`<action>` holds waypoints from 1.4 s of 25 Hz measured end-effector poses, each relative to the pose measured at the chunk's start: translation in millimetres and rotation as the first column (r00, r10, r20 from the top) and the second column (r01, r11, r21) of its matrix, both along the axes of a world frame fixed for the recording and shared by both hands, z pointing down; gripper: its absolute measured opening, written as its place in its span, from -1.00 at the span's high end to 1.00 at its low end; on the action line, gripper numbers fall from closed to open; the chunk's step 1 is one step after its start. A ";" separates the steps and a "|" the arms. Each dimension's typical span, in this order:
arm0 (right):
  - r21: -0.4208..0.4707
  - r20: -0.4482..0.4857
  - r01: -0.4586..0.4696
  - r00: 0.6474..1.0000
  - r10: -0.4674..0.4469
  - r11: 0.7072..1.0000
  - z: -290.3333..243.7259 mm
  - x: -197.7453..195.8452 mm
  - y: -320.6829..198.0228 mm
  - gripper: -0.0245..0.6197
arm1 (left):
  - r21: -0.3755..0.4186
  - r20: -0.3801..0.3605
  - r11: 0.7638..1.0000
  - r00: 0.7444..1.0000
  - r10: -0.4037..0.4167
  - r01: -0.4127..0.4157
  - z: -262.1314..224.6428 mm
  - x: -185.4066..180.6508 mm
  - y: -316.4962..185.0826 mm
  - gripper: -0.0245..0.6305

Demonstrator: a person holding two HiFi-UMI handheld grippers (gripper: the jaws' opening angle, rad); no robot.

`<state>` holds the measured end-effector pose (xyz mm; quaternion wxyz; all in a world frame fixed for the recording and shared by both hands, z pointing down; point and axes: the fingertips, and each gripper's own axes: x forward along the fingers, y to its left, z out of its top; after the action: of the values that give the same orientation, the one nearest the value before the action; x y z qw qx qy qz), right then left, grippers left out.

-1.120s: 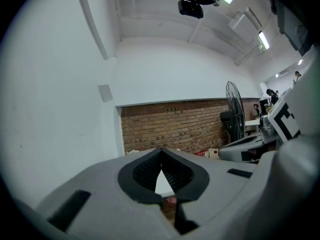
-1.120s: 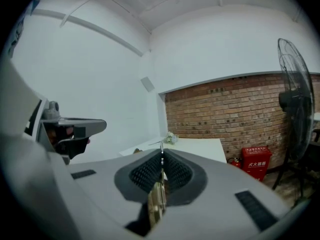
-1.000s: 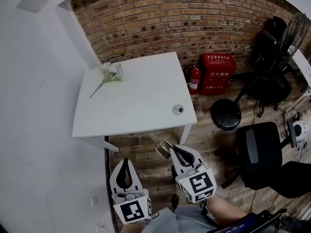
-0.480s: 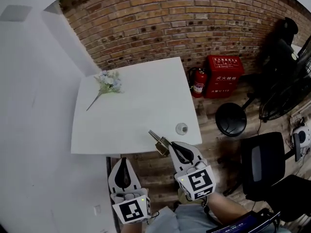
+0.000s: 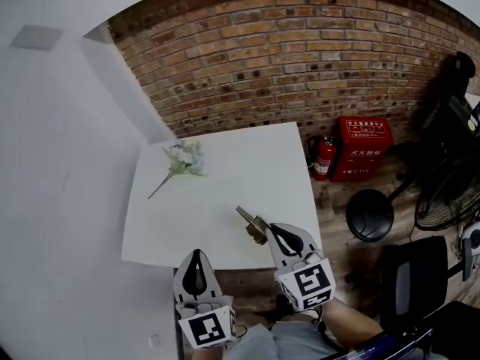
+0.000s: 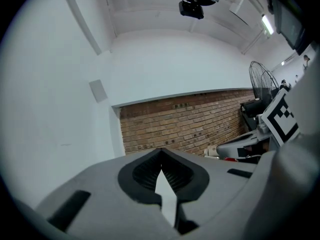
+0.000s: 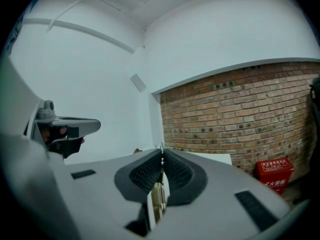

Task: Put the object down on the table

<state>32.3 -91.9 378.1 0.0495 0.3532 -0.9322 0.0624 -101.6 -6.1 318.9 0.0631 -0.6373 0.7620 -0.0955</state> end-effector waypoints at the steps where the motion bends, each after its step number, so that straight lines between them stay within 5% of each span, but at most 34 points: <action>1: 0.004 0.002 0.004 1.000 -0.004 1.000 -1.4 -3.8 -4.8 0.88 | 0.002 0.000 1.000 1.000 -0.007 0.007 -0.8 -4.3 -3.0 0.90; 17: -0.027 -0.070 -0.007 0.998 0.005 1.000 17.0 -100.7 -65.6 0.88 | 0.004 -0.047 1.000 0.999 -0.012 0.012 15.7 -111.3 -64.6 0.90; 26: -0.023 -0.081 -0.080 0.994 0.078 0.997 9.5 -163.1 -99.4 0.89 | 0.028 -0.058 0.997 0.996 0.073 -0.071 6.9 -178.1 -113.6 0.90; 35: -0.021 -0.111 -0.167 0.980 0.163 0.986 11.3 -183.5 -118.5 0.89 | 0.026 -0.091 0.986 0.982 0.166 -0.165 16.0 -205.4 -152.7 0.90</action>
<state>-151.3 -210.3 389.3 0.1004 0.4313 -0.8945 0.0607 -306.9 -158.7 334.9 0.0414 -0.7016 0.7094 -0.0532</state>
